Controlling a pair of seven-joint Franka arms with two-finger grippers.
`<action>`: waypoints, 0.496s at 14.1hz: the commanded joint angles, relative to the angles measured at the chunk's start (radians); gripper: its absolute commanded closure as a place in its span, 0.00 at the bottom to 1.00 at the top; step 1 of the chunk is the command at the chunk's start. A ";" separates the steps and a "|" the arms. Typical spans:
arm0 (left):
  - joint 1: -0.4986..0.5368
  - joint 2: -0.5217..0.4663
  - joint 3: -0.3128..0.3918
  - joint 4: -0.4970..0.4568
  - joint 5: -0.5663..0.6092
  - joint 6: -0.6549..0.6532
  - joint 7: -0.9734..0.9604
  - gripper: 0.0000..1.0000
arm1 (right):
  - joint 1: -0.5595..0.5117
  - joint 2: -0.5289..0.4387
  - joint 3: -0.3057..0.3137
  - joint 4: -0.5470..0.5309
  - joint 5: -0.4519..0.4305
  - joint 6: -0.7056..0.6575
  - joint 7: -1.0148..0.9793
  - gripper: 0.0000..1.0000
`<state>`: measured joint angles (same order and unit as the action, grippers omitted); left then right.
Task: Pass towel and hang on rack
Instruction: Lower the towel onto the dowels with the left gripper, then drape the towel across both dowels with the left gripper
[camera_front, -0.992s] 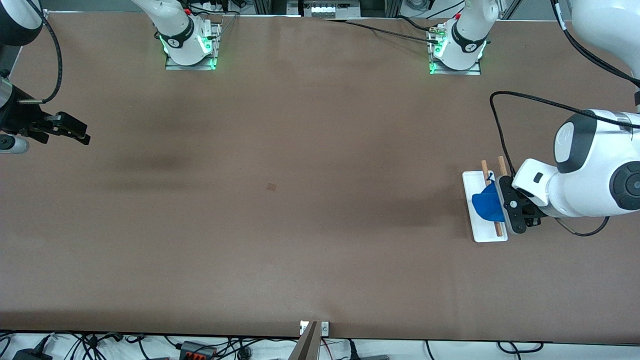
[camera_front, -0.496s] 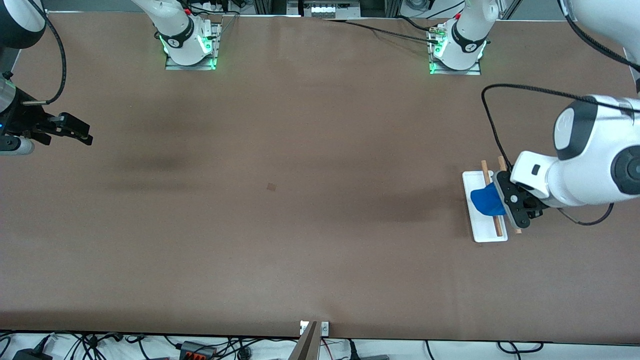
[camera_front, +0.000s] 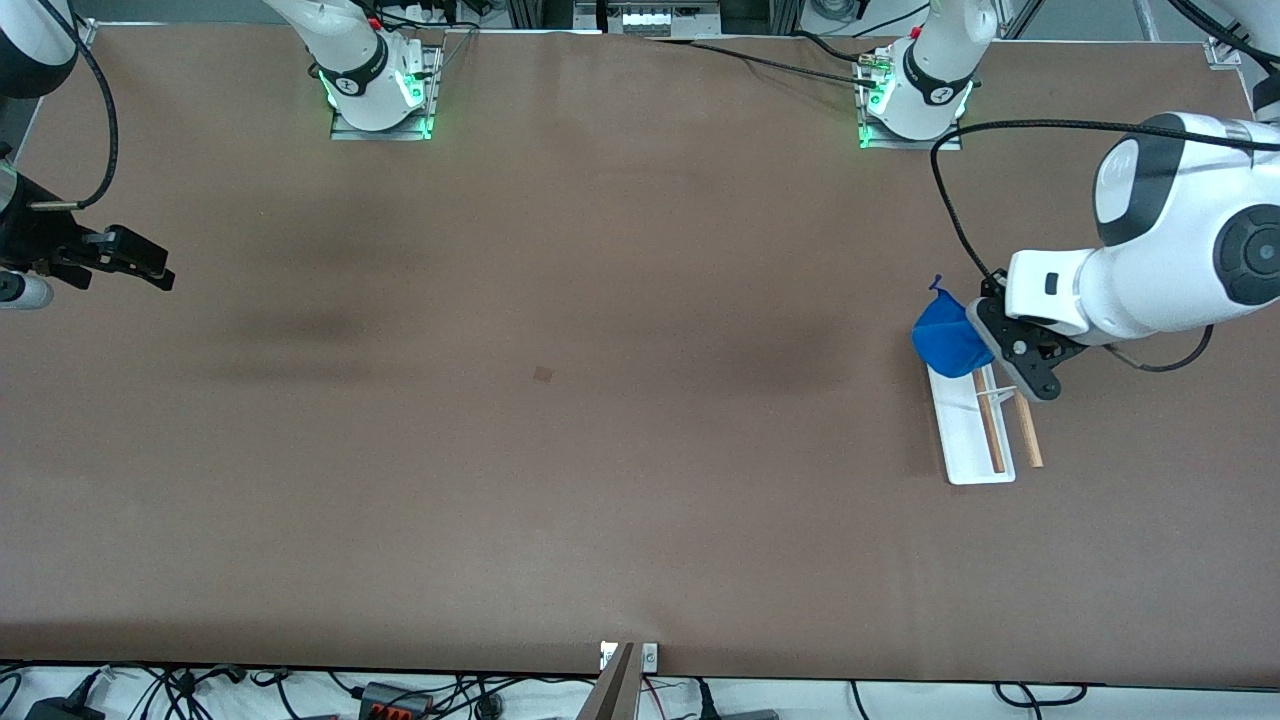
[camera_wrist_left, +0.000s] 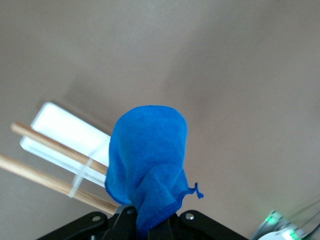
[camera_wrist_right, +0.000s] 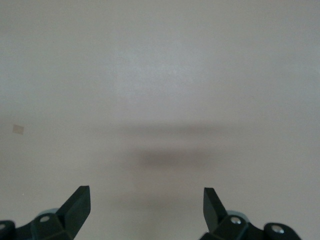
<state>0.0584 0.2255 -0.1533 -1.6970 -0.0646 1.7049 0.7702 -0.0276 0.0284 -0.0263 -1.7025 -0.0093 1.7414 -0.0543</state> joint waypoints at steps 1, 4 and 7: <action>-0.060 -0.046 0.092 -0.069 -0.038 0.033 -0.039 1.00 | -0.006 -0.012 0.016 0.003 -0.014 -0.014 -0.010 0.00; -0.065 -0.055 0.097 -0.130 -0.021 0.158 -0.008 1.00 | -0.005 -0.016 0.016 0.001 -0.015 -0.016 -0.012 0.00; -0.078 -0.046 0.097 -0.130 -0.018 0.226 0.096 1.00 | -0.005 -0.028 0.016 -0.002 -0.015 -0.037 -0.010 0.00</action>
<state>0.0003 0.2060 -0.0736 -1.8007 -0.0829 1.8994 0.8034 -0.0262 0.0236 -0.0198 -1.7024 -0.0094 1.7303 -0.0544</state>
